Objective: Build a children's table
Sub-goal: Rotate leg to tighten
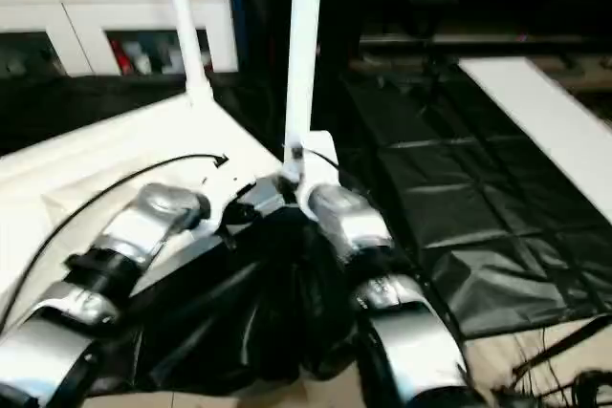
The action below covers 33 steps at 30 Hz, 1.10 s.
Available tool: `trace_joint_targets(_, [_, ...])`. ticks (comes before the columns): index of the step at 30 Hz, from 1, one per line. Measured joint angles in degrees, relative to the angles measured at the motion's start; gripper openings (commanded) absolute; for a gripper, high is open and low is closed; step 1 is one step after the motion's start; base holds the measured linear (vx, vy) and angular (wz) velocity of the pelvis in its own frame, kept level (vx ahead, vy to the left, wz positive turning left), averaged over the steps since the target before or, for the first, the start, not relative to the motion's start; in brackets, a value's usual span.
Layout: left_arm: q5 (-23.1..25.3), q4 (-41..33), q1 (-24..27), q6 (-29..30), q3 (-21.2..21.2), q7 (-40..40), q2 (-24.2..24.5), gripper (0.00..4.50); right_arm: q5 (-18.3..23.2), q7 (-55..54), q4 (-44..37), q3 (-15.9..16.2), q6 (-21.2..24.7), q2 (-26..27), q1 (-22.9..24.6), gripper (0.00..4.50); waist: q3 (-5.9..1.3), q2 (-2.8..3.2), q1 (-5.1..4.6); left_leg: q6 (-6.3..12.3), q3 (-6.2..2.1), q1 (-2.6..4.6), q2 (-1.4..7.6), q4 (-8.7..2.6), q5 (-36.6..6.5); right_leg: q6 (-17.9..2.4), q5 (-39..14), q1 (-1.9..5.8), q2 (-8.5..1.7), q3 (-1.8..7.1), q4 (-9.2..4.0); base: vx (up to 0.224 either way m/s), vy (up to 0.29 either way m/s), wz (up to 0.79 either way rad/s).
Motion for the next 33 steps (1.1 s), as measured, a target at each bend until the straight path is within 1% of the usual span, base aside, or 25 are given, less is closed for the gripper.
trace_joint_targets(1, [-0.16, -0.25, 0.10, -0.39, 0.02, -0.42, 0.12, 0.00, -0.19, 1.13, -1.01, 0.51, 0.26, -0.59, 0.56, 3.83, -0.02, -0.06, 0.07, 0.24, 0.20, -0.17, 0.01, 0.32, 0.17, -0.33, 1.68, -0.07, -0.09, 0.14, 0.10, 0.000, 0.000, 0.00])
trace_joint_targets(2, [-0.24, -0.31, 0.23, -0.95, -0.13, -0.66, 0.23, 0.00, -0.36, 1.79, -2.42, 1.10, 0.75, -1.11, 1.29, 3.94, -0.03, -0.09, 0.13, 0.24, 0.39, -0.16, 0.02, 0.44, 0.17, -0.27, 2.43, -0.09, -0.24, 0.15, 0.24, 0.000, 0.000, 0.00])
trace_joint_targets(3, [-0.35, -0.58, 0.46, -1.32, -0.14, -0.89, 0.35, 0.00, -0.36, 2.72, -3.30, 1.32, 0.94, -1.50, 1.78, 4.04, 0.01, -0.02, 0.16, 0.23, 0.55, -0.10, 0.08, 0.29, 0.16, -0.10, 2.36, -0.10, -0.31, 0.10, 0.32, 0.000, 0.000, 0.00])
trace_joint_targets(5, [-0.74, -1.66, 1.09, -2.86, -0.53, -2.01, 1.58, 0.00, -0.19, 5.84, -8.39, 3.38, 2.42, -4.14, 4.15, 4.10, 0.04, 0.04, 0.70, 0.22, 0.70, -0.26, 0.17, -0.18, 0.16, 0.37, 2.08, -0.37, -0.37, -0.05, 0.32, 0.000, 0.000, 0.00])
trace_joint_targets(7, [-1.26, -3.29, 2.66, -5.83, -0.53, -3.58, 2.83, 0.00, 0.38, 10.24, -13.08, 4.96, 3.03, -6.80, 6.62, 4.35, 0.03, 0.10, 1.18, 0.08, 0.95, -0.50, 0.57, -0.24, 0.26, 0.47, 2.12, -0.61, -0.25, -0.25, 0.45, 0.027, -0.019, 0.01])
trace_joint_targets(9, [-2.02, -4.42, 3.62, -7.58, -0.49, -5.43, 4.07, 0.00, 0.46, 15.04, -16.94, 6.96, 2.79, -9.22, 8.77, 4.35, 0.02, 0.11, 1.53, 0.01, 1.07, -0.75, 0.87, -0.10, 0.31, 0.55, 1.86, -0.88, -0.04, -0.27, 0.72, 0.056, -0.032, 0.01])
trace_joint_targets(10, [-2.26, -5.44, 4.11, -8.25, -0.34, -6.57, 4.94, 0.00, 0.32, 18.11, -18.81, 8.20, 2.05, -11.09, 9.87, 4.35, 0.02, 0.12, 1.71, 0.07, 1.10, -1.02, 1.06, 0.26, 0.37, 0.45, 1.67, -1.20, 0.10, -0.26, 1.16, 0.000, 0.000, 0.00])
trace_joint_targets(11, [-2.54, -6.16, 4.97, -9.71, -0.27, -7.81, 5.89, 0.00, 0.32, 20.82, -20.65, 9.21, 0.89, -12.41, 11.20, 4.35, 0.00, 0.15, 1.79, 0.28, 1.09, -1.20, 1.20, 0.56, 0.42, 0.40, 1.51, -1.33, 0.19, -0.27, 1.36, 0.000, 0.000, 0.00])
trace_joint_targets(14, [-3.68, -7.98, 7.15, -13.23, 0.21, -11.18, 8.33, 0.00, 0.52, 27.76, -23.80, 11.03, -2.12, -15.55, 13.72, 4.35, 0.04, 0.23, 2.00, 0.37, 1.09, -1.44, 1.38, 0.59, 0.44, 0.29, 1.45, -1.56, 0.31, -0.39, 1.40, 0.000, 0.000, 0.00])
trace_joint_targets(16, [-4.45, -9.28, 8.55, -15.24, 0.22, -13.28, 10.40, 0.00, 1.47, 32.48, -26.30, 11.89, -4.07, -18.18, 15.78, 4.35, 0.08, 0.29, 2.44, 0.36, 1.10, -1.46, 1.42, 0.62, 0.44, 0.22, 1.41, -1.57, 0.31, -0.46, 1.40, 0.000, 0.000, 0.00])
trace_joint_targets(18, [-4.67, -9.77, 9.42, -16.86, 0.22, -14.54, 11.79, 0.00, 1.81, 34.41, -27.70, 12.20, -4.76, -18.77, 16.32, 4.35, 0.11, 0.34, 2.49, 0.36, 1.11, -1.46, 1.45, 0.71, 0.44, 0.22, 1.41, -1.57, 0.33, -0.45, 1.43, 0.000, 0.000, 0.00])
trace_joint_targets(19, [-4.91, -10.31, 10.25, -17.86, 0.30, -15.41, 12.89, 0.00, 2.14, 35.06, -28.17, 12.26, -6.05, -18.97, 16.48, 4.35, 0.13, 0.37, 2.39, 0.35, 1.12, -1.45, 1.45, 0.81, 0.44, 0.21, 1.42, -1.57, 0.33, -0.42, 1.50, 0.000, 0.000, 0.00])
trace_joint_targets(22, [-6.20, -11.72, 12.03, -19.34, 0.07, -17.81, 13.43, 0.00, 2.86, 35.95, -30.09, 12.45, -8.01, -18.95, 16.43, 4.35, 0.13, 0.37, 2.58, 0.05, 1.15, -1.40, 1.45, 0.97, 0.28, 0.20, 1.42, -1.55, 0.32, -0.34, 1.69, 0.000, 0.000, 0.00])
trace_joint_targets(24, [-6.47, -12.82, 12.90, -19.59, -0.05, -19.23, 13.66, 0.00, 2.89, 36.89, -30.63, 12.95, -8.93, -19.01, 16.40, 4.35, 0.14, 0.37, 2.80, 0.05, 1.16, -1.38, 1.46, 1.04, 0.29, 0.20, 1.42, -1.51, 0.30, -0.34, 1.77, 0.000, 0.000, 0.00])
trace_joint_targets(28, [-8.19, -15.32, 14.83, -19.20, 0.00, -21.58, 15.41, 0.00, 3.60, 40.94, -31.81, 13.71, -10.36, -20.16, 17.82, 4.35, 0.15, 0.37, 2.70, 0.04, 1.19, -1.38, 1.46, 1.26, 0.29, 0.21, 1.42, -1.54, 0.28, -0.24, 2.07, 0.000, 0.000, 0.00])
trace_joint_targets(33, [-8.71, -15.40, 15.03, -19.12, 0.01, -22.56, 15.76, 0.00, 3.47, 42.47, -31.02, 14.72, -12.19, -20.43, 17.92, 4.35, 0.16, 0.38, 2.70, 0.05, 1.18, -1.37, 1.49, 1.47, 0.29, 0.20, 1.43, -1.56, 0.29, -0.24, 2.32, 0.000, 0.000, 0.00])
